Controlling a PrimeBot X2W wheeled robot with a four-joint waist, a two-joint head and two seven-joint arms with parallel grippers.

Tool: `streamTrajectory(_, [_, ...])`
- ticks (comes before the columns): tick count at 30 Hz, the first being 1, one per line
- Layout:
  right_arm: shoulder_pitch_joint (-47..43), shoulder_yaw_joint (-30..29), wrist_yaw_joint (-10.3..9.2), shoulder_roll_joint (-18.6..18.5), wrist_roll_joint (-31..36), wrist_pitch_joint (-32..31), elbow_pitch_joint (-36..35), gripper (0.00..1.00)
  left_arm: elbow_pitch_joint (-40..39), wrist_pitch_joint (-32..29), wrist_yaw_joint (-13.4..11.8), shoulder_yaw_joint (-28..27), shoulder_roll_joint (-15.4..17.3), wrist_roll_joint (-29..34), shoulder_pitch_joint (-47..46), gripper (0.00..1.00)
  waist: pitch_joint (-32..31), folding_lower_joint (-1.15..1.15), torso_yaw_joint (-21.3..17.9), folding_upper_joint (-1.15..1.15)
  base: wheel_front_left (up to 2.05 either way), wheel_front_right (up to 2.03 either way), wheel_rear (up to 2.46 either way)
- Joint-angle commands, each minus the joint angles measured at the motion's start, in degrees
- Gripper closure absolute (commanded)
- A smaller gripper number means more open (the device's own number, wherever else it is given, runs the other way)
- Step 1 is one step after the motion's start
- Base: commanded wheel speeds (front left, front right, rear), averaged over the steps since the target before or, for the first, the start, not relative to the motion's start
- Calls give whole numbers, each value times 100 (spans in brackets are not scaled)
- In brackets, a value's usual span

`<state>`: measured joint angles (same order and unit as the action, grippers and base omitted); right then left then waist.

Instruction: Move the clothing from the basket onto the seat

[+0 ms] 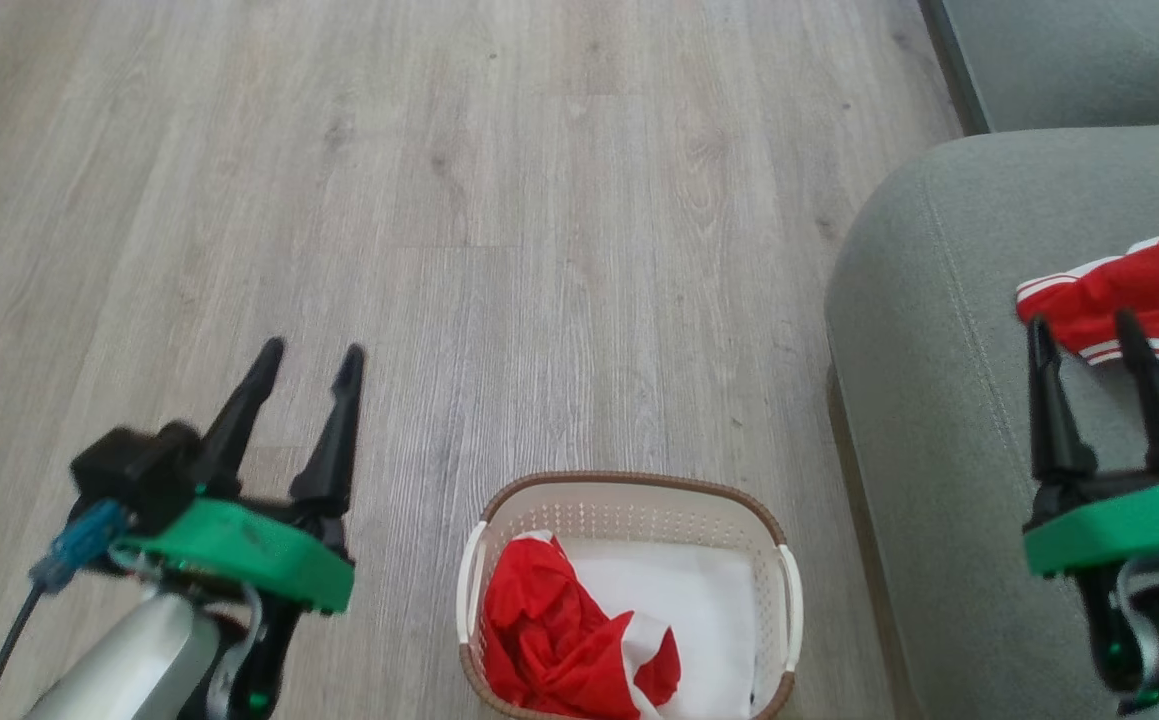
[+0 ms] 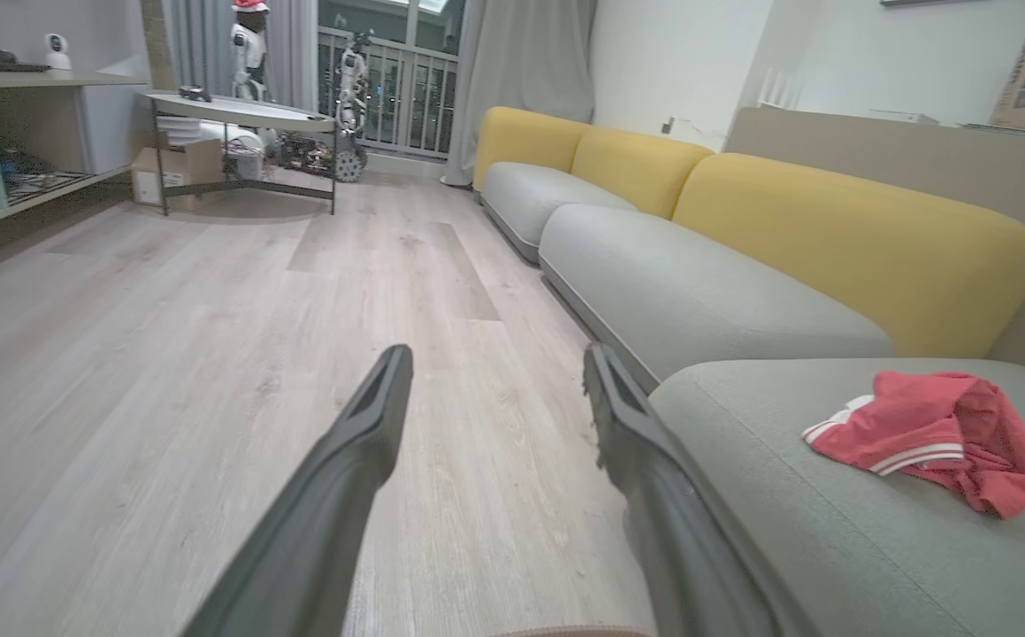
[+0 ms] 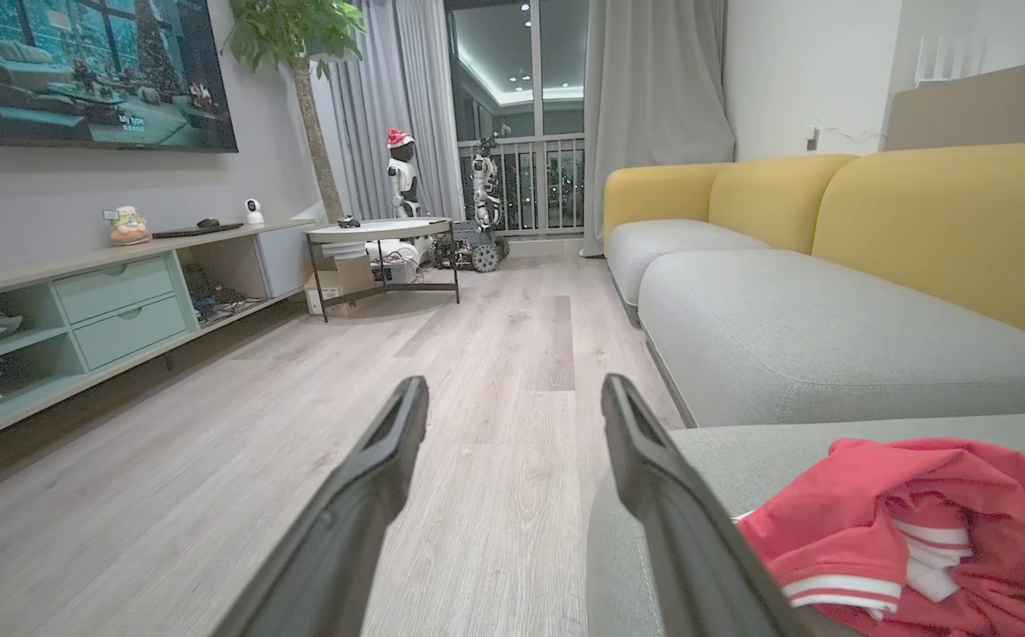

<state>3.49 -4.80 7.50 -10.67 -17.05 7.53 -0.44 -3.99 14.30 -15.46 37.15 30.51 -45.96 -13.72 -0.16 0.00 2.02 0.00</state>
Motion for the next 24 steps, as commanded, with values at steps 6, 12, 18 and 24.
streamTrajectory(6, [-199, 233, -1, 96, 105, 484, 120, 0, -229, 69, 51, -1102, -130, 524, 492, 0, 2, 0, 83, 0, 0, 0, 0])
streamTrajectory(12, [-371, 213, -1, 208, 179, 667, 311, 0, -96, 70, 269, -1582, -382, 889, 884, 0, 4, 0, 80, 0, 0, 0, 0])
streamTrajectory(18, [-339, 339, -1, 218, 163, 734, 566, 0, 97, 70, 616, -1974, -710, 1285, 1085, 0, 58, 0, 23, 0, 0, 0, 0])
streamTrajectory(24, [-269, 387, -1, 223, 147, 744, 643, 0, 172, 70, 825, -2131, -896, 1474, 1082, 0, 99, 0, 0, 0, 0, 0, 0])
